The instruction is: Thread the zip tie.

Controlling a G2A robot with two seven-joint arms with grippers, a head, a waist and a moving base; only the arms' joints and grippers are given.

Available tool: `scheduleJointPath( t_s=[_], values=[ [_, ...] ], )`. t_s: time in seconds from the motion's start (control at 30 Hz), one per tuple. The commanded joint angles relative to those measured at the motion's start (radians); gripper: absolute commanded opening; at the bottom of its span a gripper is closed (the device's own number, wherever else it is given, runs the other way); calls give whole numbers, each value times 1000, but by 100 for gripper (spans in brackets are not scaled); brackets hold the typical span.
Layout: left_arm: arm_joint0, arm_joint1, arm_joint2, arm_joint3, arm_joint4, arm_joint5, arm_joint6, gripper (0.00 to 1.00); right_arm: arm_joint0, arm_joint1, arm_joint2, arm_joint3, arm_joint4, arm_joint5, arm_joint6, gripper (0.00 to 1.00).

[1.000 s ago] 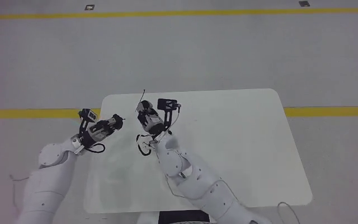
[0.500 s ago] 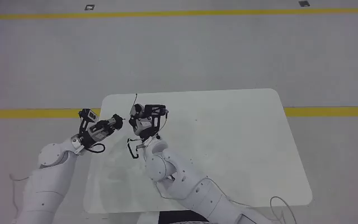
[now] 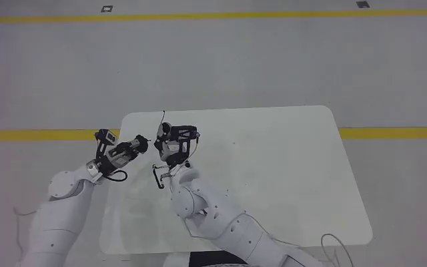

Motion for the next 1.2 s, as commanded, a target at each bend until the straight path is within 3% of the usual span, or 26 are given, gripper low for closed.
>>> scheduleJointPath(
  t_s=[0.0,0.17,0.4,0.7,1.17],
  values=[
    [1,0,2,-1,1,-1,7,0,9,-2,-18,10,0,27,-15,0],
    [1,1,2,0,-4,-6,22,0,34,-10,-45,48,37,31,-48,0],
    [1,1,2,0,-4,-6,22,0,34,-10,-45,48,34,29,-47,0],
    [1,1,2,0,-4,-6,22,0,28,-5,-60,51,9,-11,-64,0],
    [1,1,2,0,-4,-6,22,0,70,-21,-100,130,66,-23,-101,0]
  ],
)
